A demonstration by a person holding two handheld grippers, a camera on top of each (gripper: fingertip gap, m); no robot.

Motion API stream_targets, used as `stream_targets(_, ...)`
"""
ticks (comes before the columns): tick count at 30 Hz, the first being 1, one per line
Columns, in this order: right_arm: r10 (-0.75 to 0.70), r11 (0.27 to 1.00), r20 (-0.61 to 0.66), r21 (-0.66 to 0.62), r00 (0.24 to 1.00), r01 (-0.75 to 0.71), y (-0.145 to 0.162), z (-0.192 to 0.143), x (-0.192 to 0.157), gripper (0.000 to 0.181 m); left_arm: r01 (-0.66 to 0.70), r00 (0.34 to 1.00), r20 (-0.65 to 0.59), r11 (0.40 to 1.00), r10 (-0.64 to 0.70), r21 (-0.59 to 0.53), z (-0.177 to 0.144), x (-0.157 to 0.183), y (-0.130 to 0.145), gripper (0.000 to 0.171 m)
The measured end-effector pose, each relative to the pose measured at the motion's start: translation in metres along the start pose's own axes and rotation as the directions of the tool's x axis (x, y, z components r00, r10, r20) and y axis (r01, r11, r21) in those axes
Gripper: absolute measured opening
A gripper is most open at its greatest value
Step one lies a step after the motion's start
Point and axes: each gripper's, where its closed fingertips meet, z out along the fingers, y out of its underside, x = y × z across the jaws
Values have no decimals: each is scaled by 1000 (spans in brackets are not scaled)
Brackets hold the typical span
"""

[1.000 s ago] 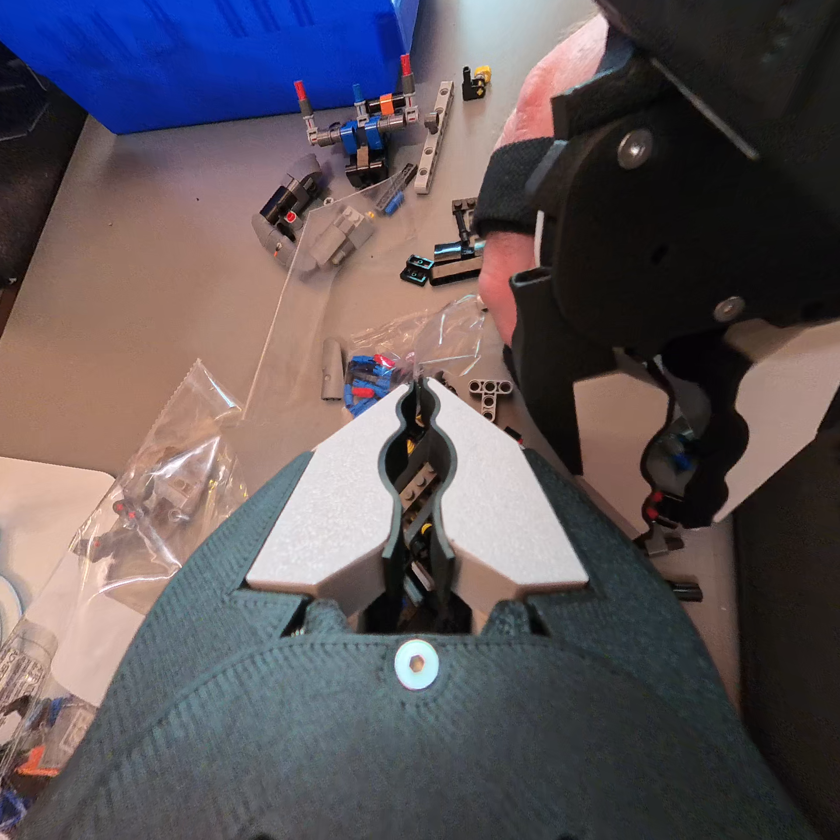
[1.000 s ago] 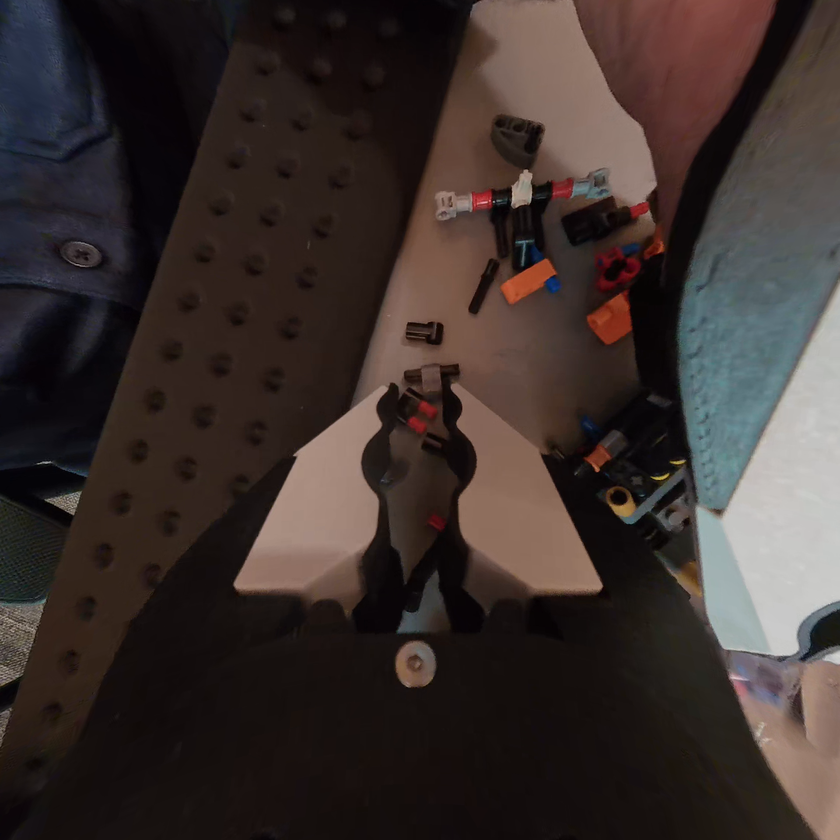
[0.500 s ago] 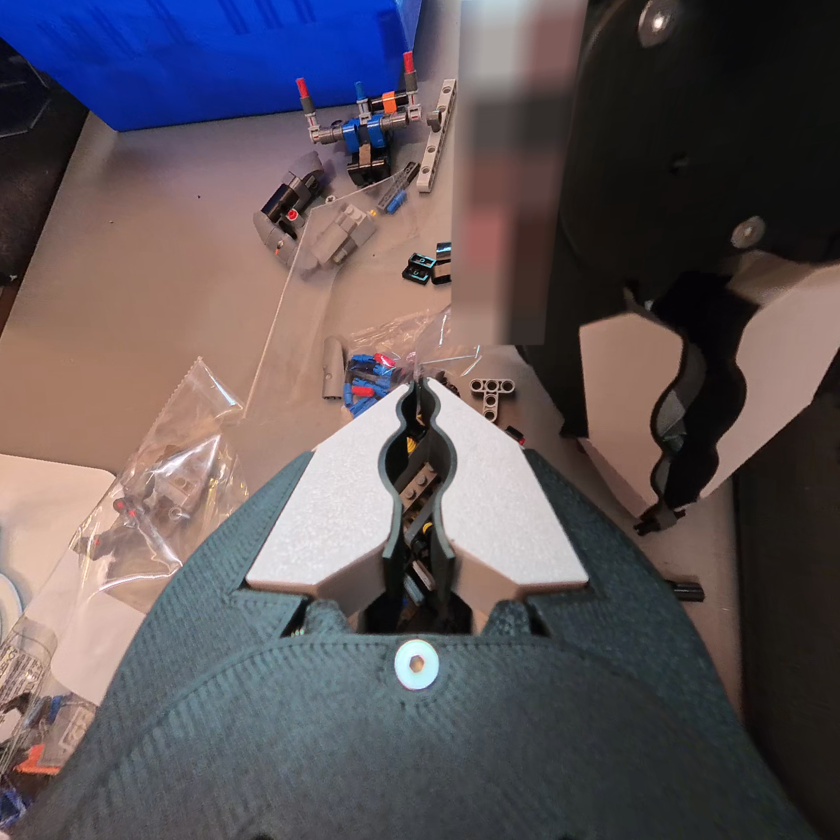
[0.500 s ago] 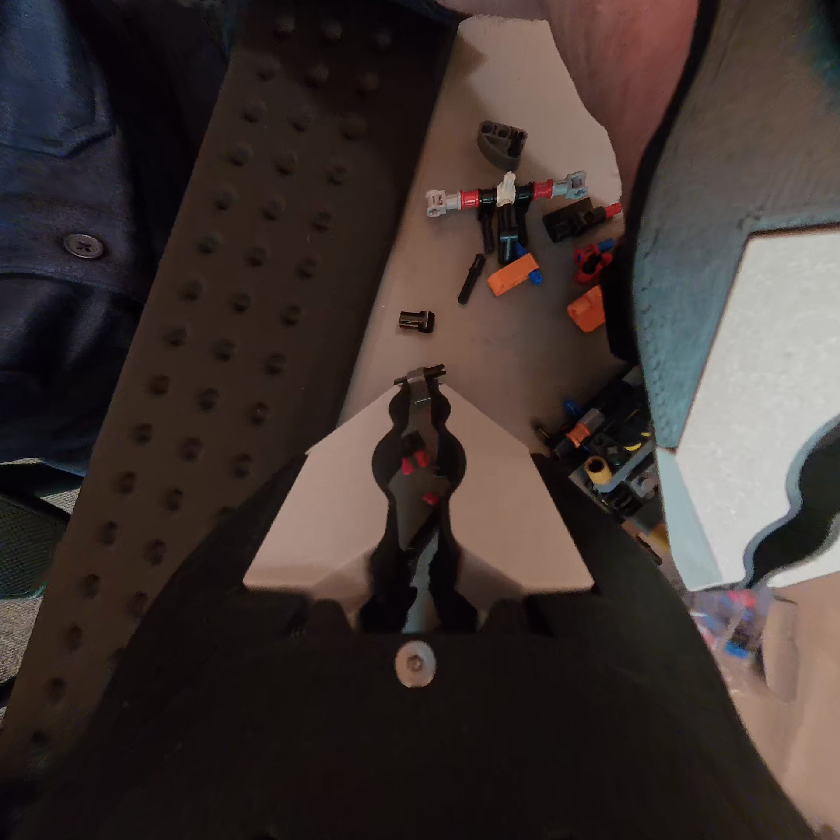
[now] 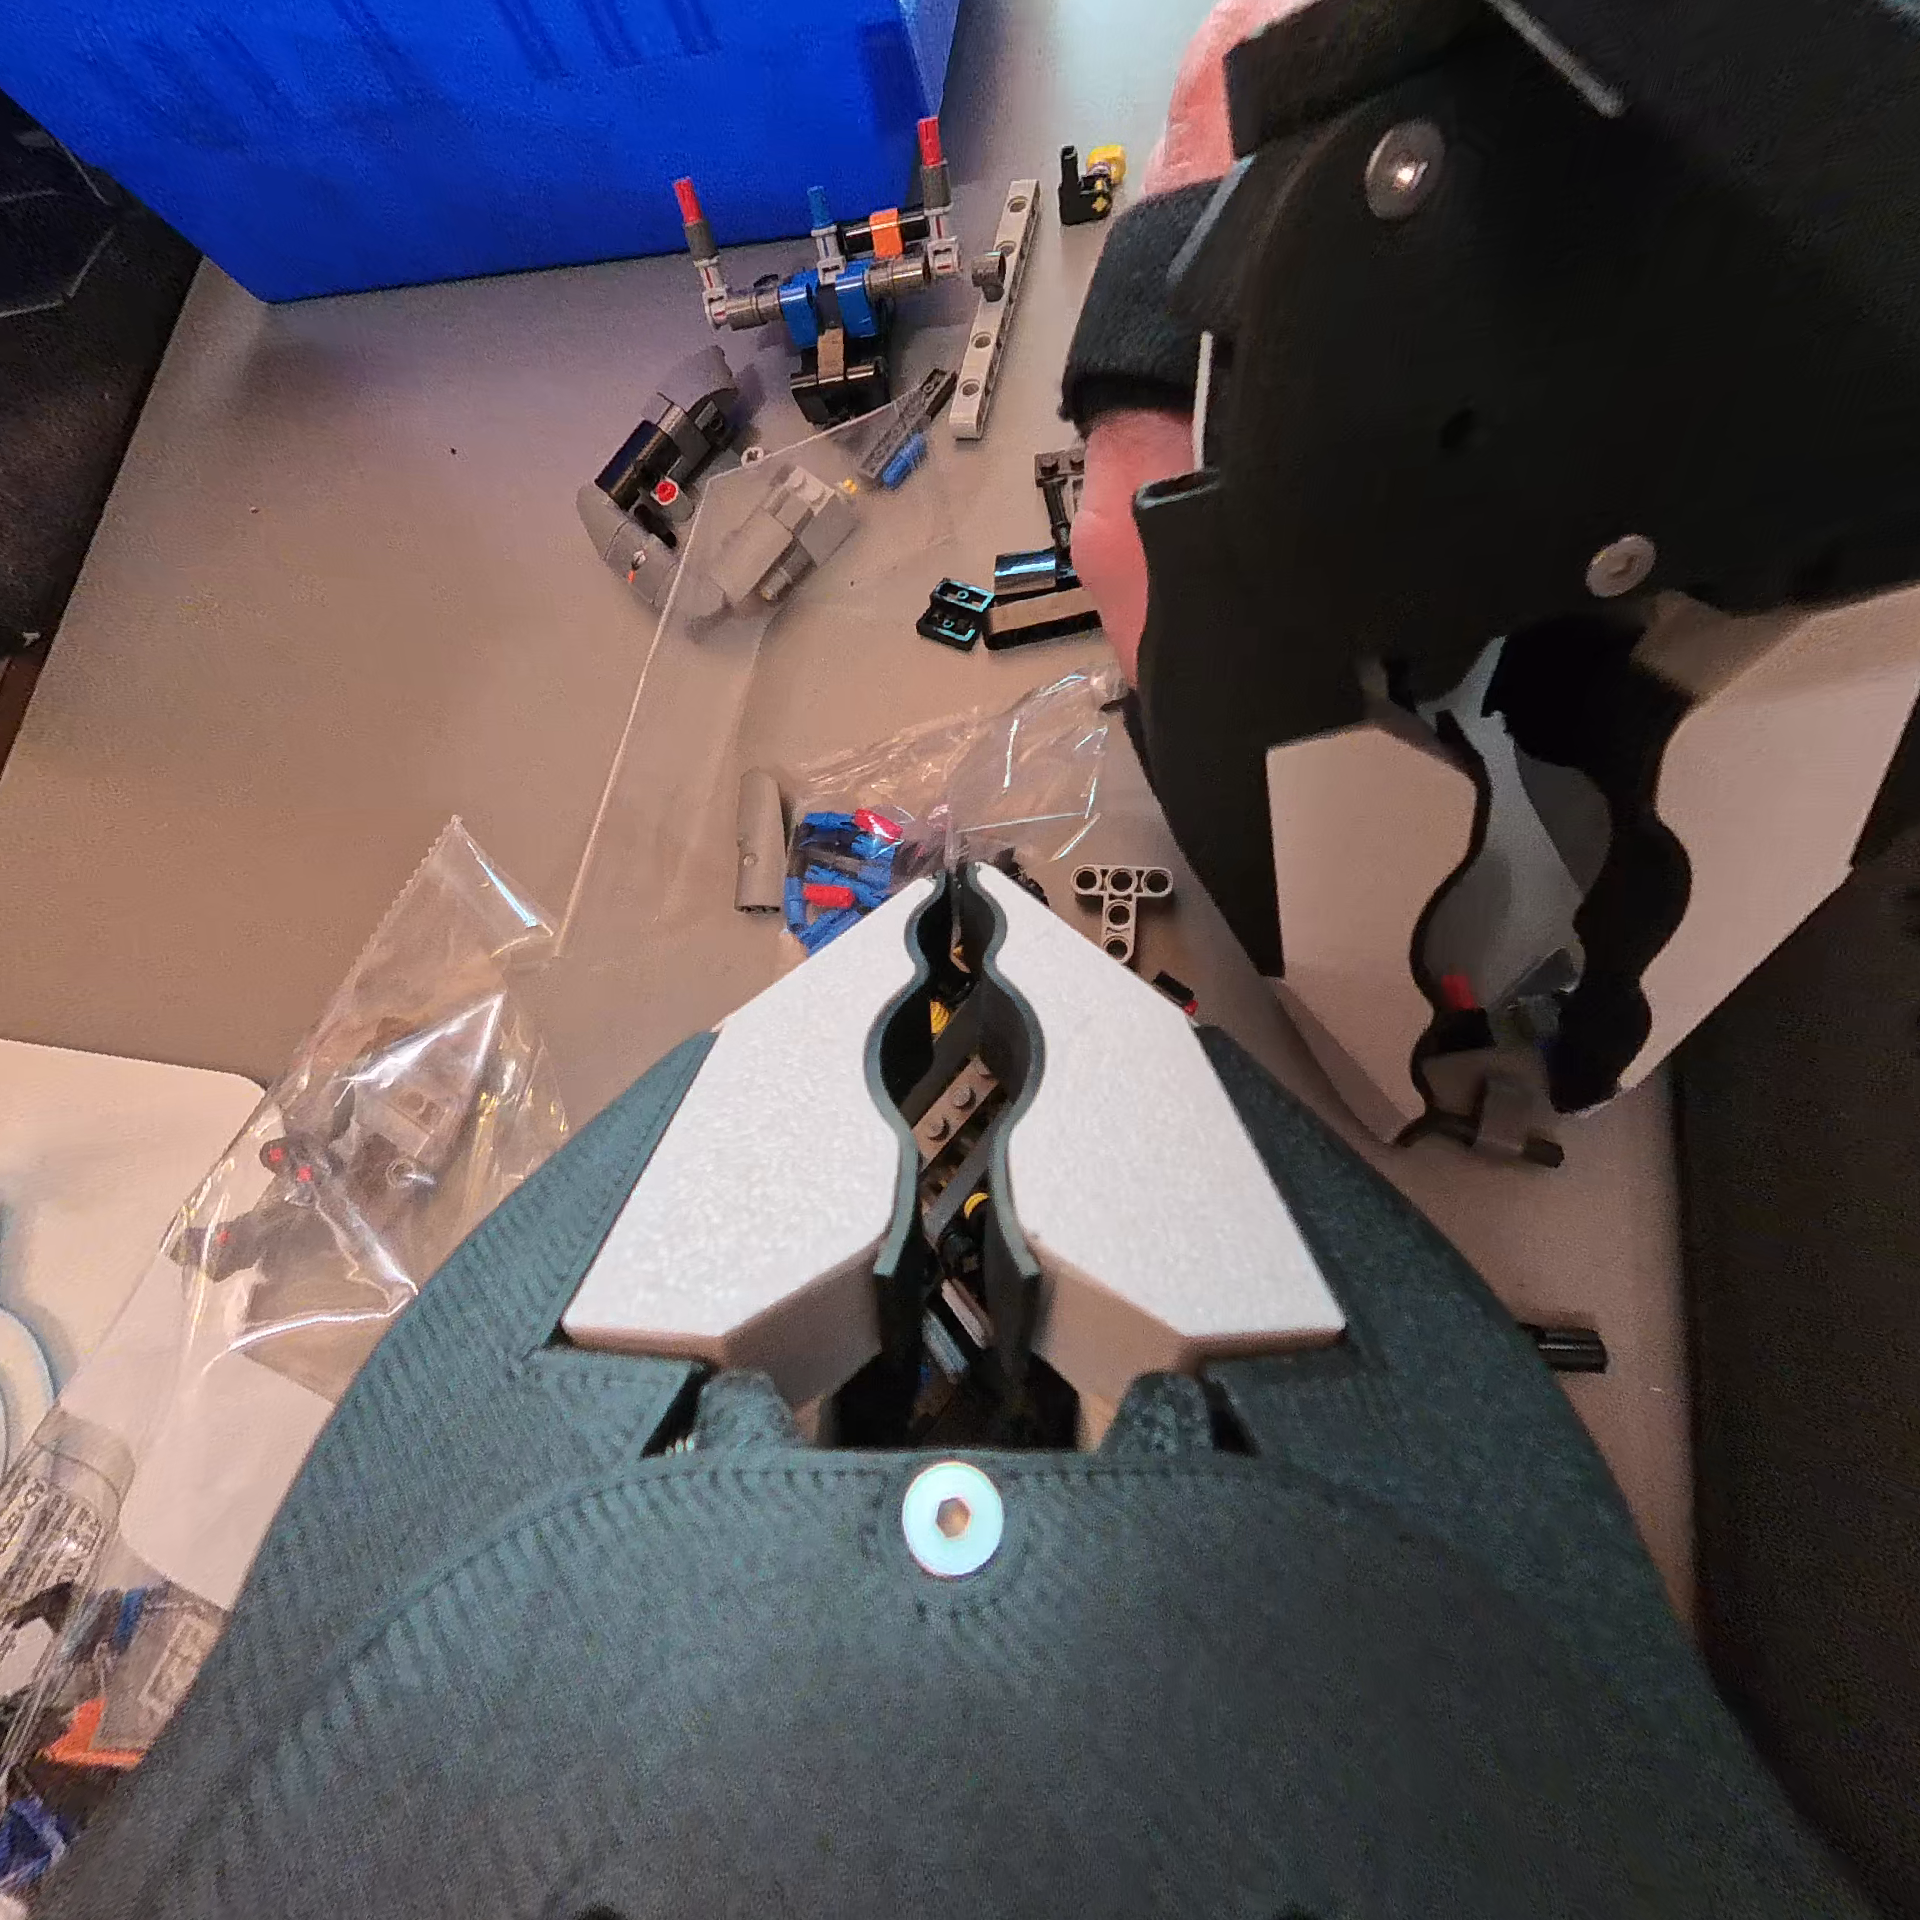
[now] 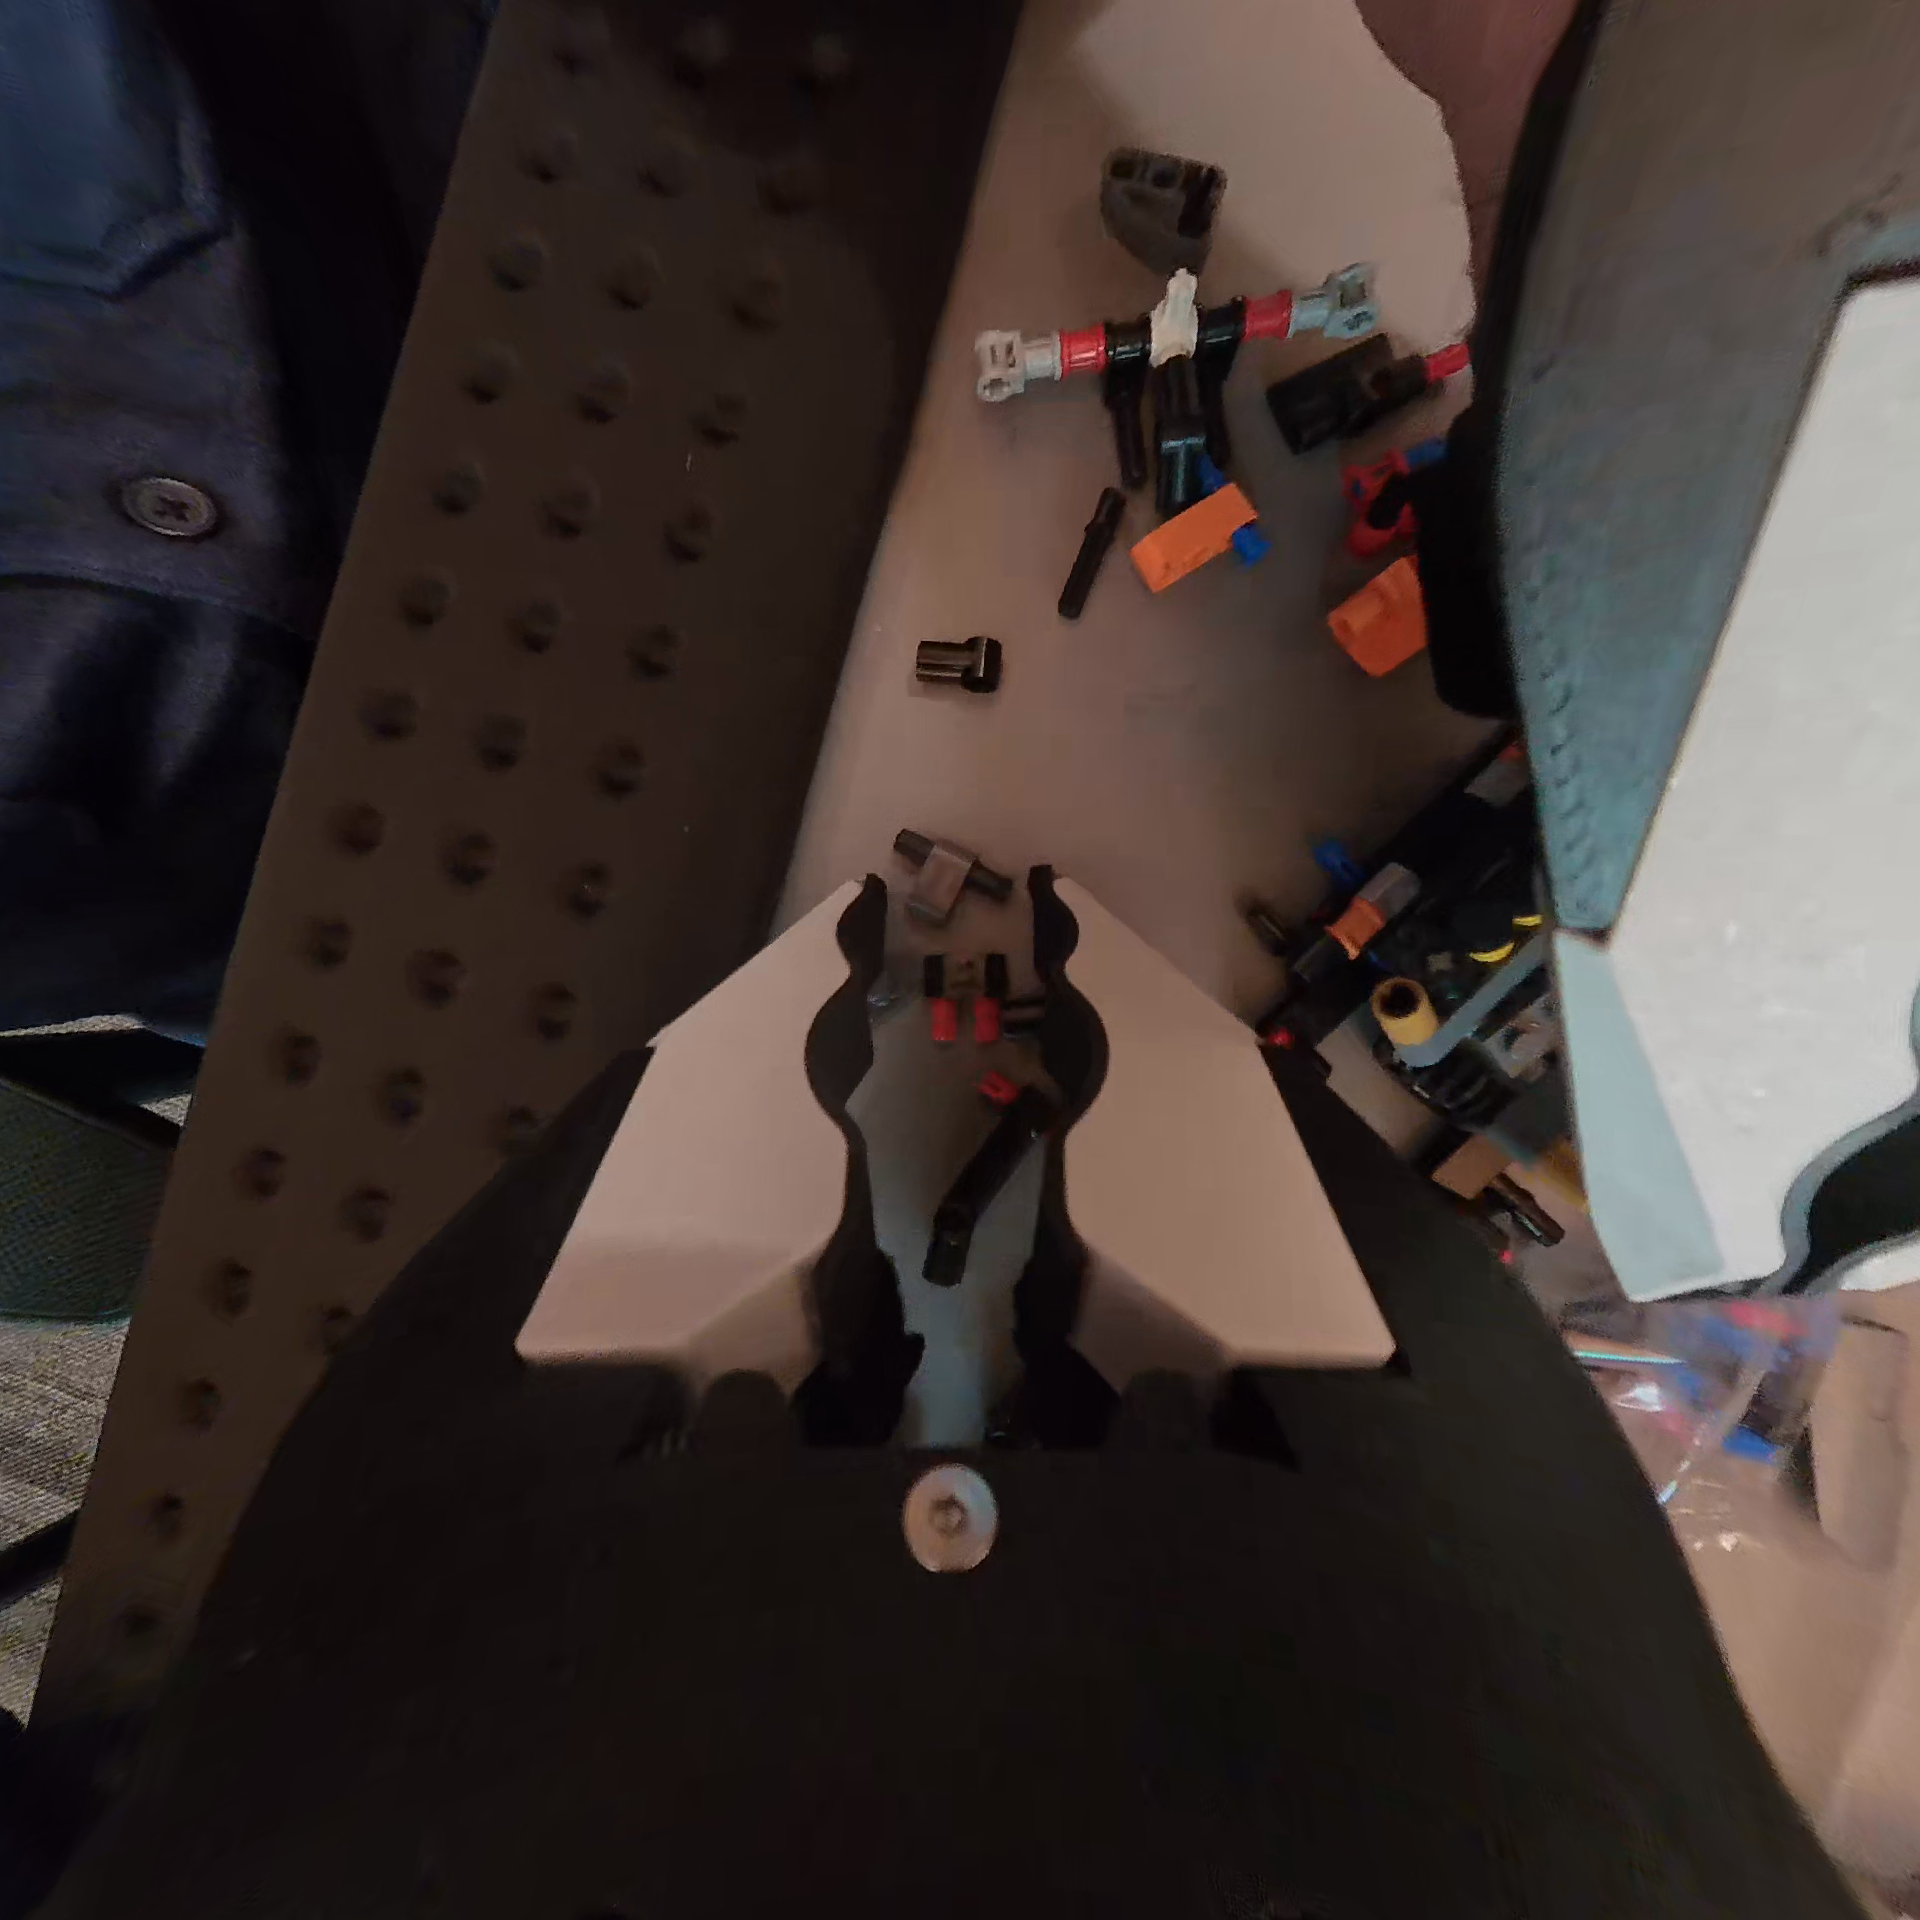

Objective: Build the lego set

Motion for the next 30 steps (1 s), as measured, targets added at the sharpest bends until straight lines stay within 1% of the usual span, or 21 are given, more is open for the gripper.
stream_targets(1, 1, 1000, 0, 0, 1000, -1, 0, 1, 0, 26, 0, 1000, 0, 1000, 0, -1, 0, 0, 0, 0)
stream_targets(3, -3, 1000, -13, 0, 1000, 3, 0, 1, 2, 23, 0, 1000, -1, 1000, 0, -1, 0, 0, 0, 0)
stream_targets(8, -12, 1000, -46, -6, 999, 12, 0, 1, 7, 7, 0, 1000, 0, 1000, 0, -1, 0, 0, 0, 0)
stream_targets(14, -8, 1000, -62, -7, 998, 8, 2, -1, 11, 6, 0, 1000, 1, 1000, 0, -1, 0, 0, 0, 0)
stream_targets(17, -7, 1000, -63, 12, 998, 8, -1, -5, 11, 6, 0, 1000, 1, 1000, 0, 0, 0, 0, 0, 0)
stream_targets(20, -16, 1000, -41, 26, 999, 17, -2, -10, 6, 6, -2, 1000, 0, 1000, 2, 0, 0, 0, 0, 0)
stream_targets(24, -23, 1000, 19, -4, 1000, 23, 7, -9, -5, 6, -4, 1000, 1, 1000, 4, -2, 0, 1, 0, 0)
stream_targets(27, -27, 1000, 19, -12, 999, 27, 8, -7, -6, 6, -4, 1000, 0, 1000, 4, -3, 0, 1, 0, 0)
stream_targets(30, -30, 999, 25, -28, 999, 31, 10, -4, -8, 11, -4, 1000, 0, 1000, 4, -4, 0, 1, 0, 0)
